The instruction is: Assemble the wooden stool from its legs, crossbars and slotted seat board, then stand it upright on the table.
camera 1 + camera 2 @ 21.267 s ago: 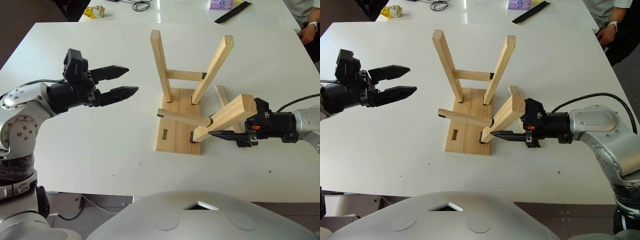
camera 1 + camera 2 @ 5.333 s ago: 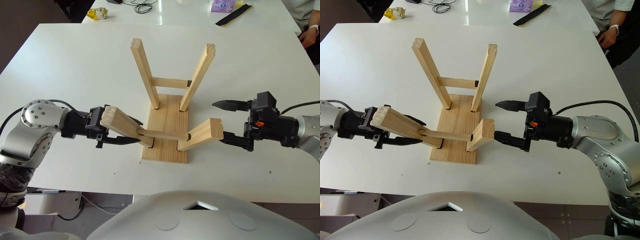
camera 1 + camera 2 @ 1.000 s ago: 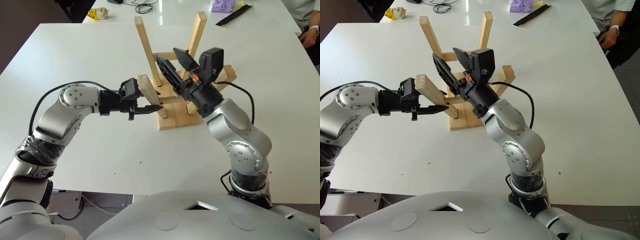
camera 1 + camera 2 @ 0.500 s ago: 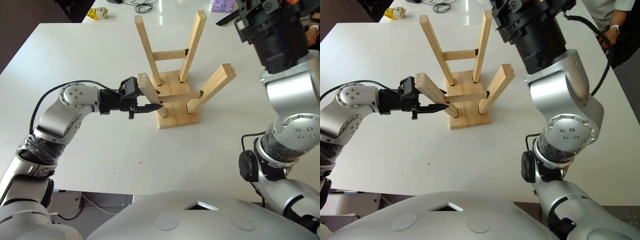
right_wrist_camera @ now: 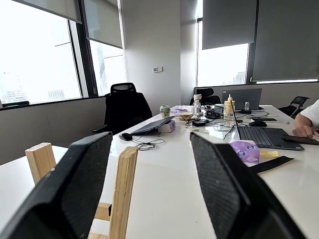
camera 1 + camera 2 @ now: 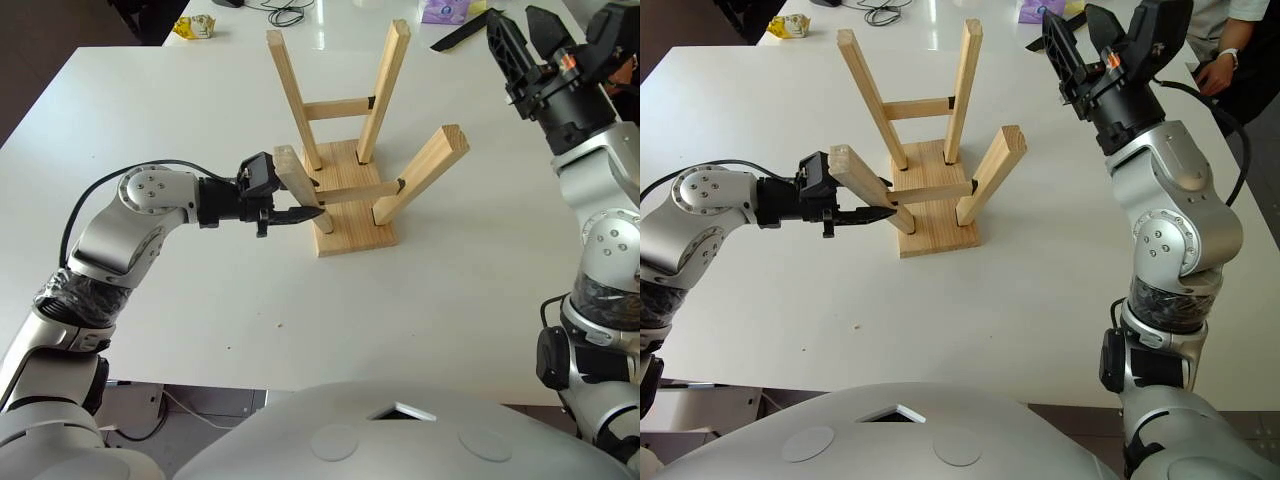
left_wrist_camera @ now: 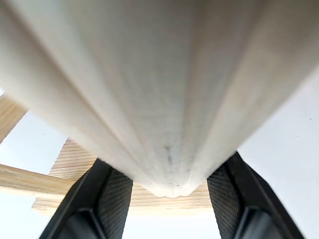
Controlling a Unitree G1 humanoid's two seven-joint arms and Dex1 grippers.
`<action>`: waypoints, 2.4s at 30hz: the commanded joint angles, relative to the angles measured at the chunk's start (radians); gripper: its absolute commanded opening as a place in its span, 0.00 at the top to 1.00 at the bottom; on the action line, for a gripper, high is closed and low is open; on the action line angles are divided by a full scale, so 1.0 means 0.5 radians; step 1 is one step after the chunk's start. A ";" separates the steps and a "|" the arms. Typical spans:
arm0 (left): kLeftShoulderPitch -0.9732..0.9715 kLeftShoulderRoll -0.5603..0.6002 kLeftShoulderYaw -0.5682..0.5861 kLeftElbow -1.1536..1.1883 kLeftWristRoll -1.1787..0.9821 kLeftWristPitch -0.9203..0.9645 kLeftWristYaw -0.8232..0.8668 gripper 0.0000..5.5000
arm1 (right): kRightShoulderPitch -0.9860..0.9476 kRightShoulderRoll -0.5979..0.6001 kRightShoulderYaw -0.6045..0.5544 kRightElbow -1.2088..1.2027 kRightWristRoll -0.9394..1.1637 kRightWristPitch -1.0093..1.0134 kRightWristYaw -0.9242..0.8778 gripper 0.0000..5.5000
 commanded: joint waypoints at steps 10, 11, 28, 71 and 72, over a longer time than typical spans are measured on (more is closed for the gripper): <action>0.375 0.037 -0.424 0.360 0.529 0.135 0.023 0.63 | 0.101 0.056 0.100 0.051 -0.159 -0.012 0.082 0.47; 0.365 0.014 -0.413 0.364 0.526 0.143 0.065 0.56 | 0.102 0.061 0.101 0.051 -0.168 -0.013 0.083 0.48; 0.602 -0.002 0.344 -0.060 0.240 0.486 0.179 0.21 | 0.357 0.067 0.026 0.130 -0.336 -0.103 0.184 0.48; -0.011 -0.656 1.151 -1.036 -1.255 0.821 1.532 0.33 | -0.097 0.047 -0.056 -0.721 0.201 0.307 0.041 0.66; -0.016 -0.666 1.134 -1.042 -1.259 0.820 1.542 0.33 | -0.100 0.055 -0.054 -0.726 0.226 0.310 0.032 0.66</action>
